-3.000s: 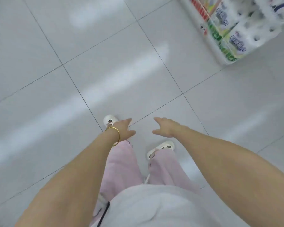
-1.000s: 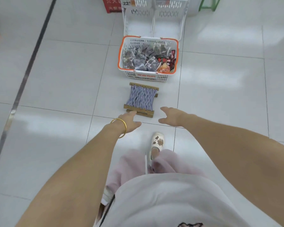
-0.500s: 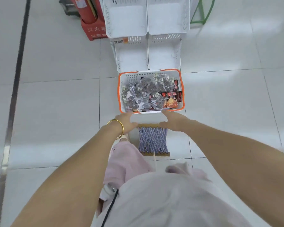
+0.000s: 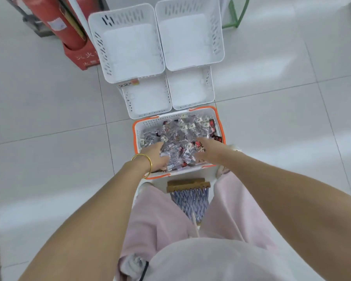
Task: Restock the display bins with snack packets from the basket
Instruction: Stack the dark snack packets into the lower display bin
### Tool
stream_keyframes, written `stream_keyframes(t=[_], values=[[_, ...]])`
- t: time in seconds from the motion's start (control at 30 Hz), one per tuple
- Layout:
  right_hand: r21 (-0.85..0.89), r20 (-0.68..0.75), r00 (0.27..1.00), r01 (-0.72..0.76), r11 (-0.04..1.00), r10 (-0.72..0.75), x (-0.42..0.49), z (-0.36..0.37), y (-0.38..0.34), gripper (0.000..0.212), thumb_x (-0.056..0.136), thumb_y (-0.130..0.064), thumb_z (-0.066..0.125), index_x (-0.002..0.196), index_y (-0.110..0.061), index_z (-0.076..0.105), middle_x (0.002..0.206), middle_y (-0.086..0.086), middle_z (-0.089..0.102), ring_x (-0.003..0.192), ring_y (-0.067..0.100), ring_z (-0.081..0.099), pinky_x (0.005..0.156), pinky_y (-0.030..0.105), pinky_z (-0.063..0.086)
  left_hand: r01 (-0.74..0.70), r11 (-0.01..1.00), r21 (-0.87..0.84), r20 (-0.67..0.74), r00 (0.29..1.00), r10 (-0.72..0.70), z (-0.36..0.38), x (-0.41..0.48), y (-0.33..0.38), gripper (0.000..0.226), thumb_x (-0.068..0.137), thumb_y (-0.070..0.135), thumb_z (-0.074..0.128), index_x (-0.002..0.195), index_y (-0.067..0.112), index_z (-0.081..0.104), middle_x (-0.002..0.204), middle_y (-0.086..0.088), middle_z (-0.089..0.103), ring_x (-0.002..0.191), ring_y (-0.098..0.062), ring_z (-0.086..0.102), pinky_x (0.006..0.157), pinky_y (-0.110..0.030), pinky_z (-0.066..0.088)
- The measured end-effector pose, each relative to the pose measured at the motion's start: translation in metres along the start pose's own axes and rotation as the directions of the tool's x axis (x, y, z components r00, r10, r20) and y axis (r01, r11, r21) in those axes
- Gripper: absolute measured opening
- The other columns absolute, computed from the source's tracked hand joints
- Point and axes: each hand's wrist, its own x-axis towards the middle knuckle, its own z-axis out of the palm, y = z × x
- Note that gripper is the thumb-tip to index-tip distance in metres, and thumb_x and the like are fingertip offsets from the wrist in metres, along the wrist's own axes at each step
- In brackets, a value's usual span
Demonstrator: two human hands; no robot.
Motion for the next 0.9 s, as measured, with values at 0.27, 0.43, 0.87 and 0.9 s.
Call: stream_keyframes(t=[0.27, 0.43, 0.87, 0.9], values=[[-0.076, -0.024, 0.992, 0.119, 0.990, -0.121, 0.161, -0.048, 0.072, 0.060, 0.095, -0.040, 0.046, 0.147, -0.022, 0.022, 0.145, 0.011, 0.039, 0.124, 0.031, 0.046, 0.094, 0.045, 0.046, 0.071, 0.994, -0.087, -0.020, 0.997, -0.073, 0.018, 0.152, 0.034, 0.065, 0.093, 0.035, 0.050, 0.149, 0.019, 0.020, 0.148, -0.010, 0.037, 0.129, -0.030, 0.042, 0.106, -0.042, 0.037], [-0.190, -0.085, 0.979, 0.165, 0.968, -0.184, 0.283, -0.002, 0.094, 0.058, 0.095, -0.038, 0.045, 0.146, -0.021, 0.024, 0.147, 0.009, 0.036, 0.131, 0.032, 0.038, 0.098, 0.048, 0.043, 0.047, 0.992, -0.120, -0.066, 0.996, -0.055, 0.044, 0.267, 0.001, 0.067, 0.094, 0.032, 0.052, 0.150, 0.018, 0.019, 0.144, -0.014, 0.041, 0.127, -0.032, 0.045, 0.106, -0.042, 0.037], [-0.512, -0.263, 0.825, 0.321, 0.797, -0.501, 0.434, 0.095, 0.107, 0.054, 0.093, -0.055, 0.035, 0.139, -0.025, 0.040, 0.139, 0.002, 0.046, 0.129, 0.025, 0.039, 0.105, 0.041, 0.033, -0.245, 0.933, 0.263, -0.172, 0.940, 0.296, 0.078, 0.428, -0.110, 0.062, 0.092, 0.043, 0.051, 0.146, 0.025, 0.028, 0.149, -0.003, 0.036, 0.134, -0.024, 0.035, 0.110, -0.038, 0.030], [-0.527, -0.279, 0.815, 0.312, 0.791, -0.507, 0.437, 0.096, 0.107, 0.054, 0.093, -0.056, 0.034, 0.137, -0.026, 0.042, 0.137, 0.002, 0.048, 0.127, 0.024, 0.040, 0.103, 0.041, 0.034, -0.243, 0.928, 0.283, -0.178, 0.937, 0.299, 0.080, 0.431, -0.114, 0.063, 0.092, 0.044, 0.051, 0.147, 0.026, 0.027, 0.148, -0.003, 0.037, 0.134, -0.024, 0.035, 0.109, -0.038, 0.031]])
